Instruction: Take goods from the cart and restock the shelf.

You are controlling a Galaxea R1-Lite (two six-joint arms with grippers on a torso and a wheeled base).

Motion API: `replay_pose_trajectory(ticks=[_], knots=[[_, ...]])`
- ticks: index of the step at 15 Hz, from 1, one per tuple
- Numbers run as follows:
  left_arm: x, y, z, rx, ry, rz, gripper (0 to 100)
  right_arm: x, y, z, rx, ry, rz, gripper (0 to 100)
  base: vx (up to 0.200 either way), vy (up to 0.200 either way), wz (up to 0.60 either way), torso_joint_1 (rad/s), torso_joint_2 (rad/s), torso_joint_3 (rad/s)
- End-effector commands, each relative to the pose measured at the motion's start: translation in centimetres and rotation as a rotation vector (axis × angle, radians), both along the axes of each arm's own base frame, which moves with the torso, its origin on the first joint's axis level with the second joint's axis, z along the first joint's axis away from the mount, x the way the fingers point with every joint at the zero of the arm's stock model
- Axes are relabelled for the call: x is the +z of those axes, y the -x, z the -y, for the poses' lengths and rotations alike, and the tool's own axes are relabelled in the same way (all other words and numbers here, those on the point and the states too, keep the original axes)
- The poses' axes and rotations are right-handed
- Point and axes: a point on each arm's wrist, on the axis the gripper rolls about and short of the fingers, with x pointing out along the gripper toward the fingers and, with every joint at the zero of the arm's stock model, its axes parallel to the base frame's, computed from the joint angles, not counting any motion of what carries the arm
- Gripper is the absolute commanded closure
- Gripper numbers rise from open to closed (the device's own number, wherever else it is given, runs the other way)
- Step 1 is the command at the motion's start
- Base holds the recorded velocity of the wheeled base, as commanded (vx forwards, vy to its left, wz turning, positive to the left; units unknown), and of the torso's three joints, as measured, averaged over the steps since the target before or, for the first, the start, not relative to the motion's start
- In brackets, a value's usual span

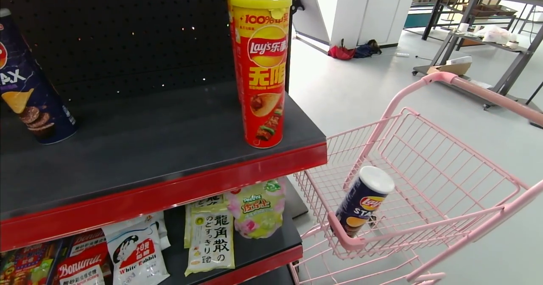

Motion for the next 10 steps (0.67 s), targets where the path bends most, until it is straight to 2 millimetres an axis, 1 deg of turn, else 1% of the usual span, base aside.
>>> replay_pose_trajectory(ticks=[1, 2, 3, 4, 5, 6, 7, 8, 9, 10], knots=[[0.0, 0.0, 0.0, 0.001, 0.000, 0.000, 0, 0.0, -0.1, 0.0, -0.010, 0.001, -0.011, 0, 0.000, 0.000, 0.00, 0.000, 0.00, 0.000], [0.0, 0.0, 0.0, 0.001, 0.000, 0.000, 0, 0.2, -0.1, 0.0, -0.014, 0.021, -0.007, 0, 0.000, 0.000, 0.00, 0.000, 0.00, 0.000], [0.0, 0.0, 0.0, 0.001, 0.000, 0.000, 0, 1.6, 0.1, 0.0, 0.001, 0.026, 0.019, 0, 0.000, 0.000, 0.00, 0.000, 0.00, 0.000], [0.0, 0.0, 0.0, 0.001, 0.000, 0.000, 0, 9.5, -2.0, 0.0, 0.011, -0.046, -0.016, 0, 0.000, 0.000, 0.00, 0.000, 0.00, 0.000], [0.0, 0.0, 0.0, 0.001, 0.000, 0.000, 0, 14.6, -4.8, -0.1, 0.038, -0.163, -0.033, 0, 0.000, 0.000, 0.00, 0.000, 0.00, 0.000], [0.0, 0.0, 0.0, 0.001, 0.000, 0.000, 0, 15.5, -7.1, -0.5, 0.161, -0.144, -0.111, 0, 0.000, 0.000, 0.00, 0.000, 0.00, 0.000], [0.0, 0.0, 0.0, 0.001, 0.000, 0.000, 0, 14.1, -8.9, -1.1, 0.269, -0.098, -0.202, 0, 0.000, 0.000, 0.00, 0.000, 0.00, 0.000], [0.0, 0.0, 0.0, 0.001, 0.000, 0.000, 0, 14.1, -8.9, -1.1, 0.269, -0.098, -0.202, 0, 0.000, 0.000, 0.00, 0.000, 0.00, 0.000], [0.0, 0.0, 0.0, 0.001, 0.000, 0.000, 0, 11.0, -13.2, -1.8, 0.288, -0.120, -0.343, 0, 0.000, 0.000, 0.00, 0.000, 0.00, 0.000], [0.0, 0.0, 0.0, 0.001, 0.000, 0.000, 0, 9.1, -15.2, -2.4, 0.323, -0.125, -0.369, 0, 0.000, 0.000, 0.00, 0.000, 0.00, 0.000]])
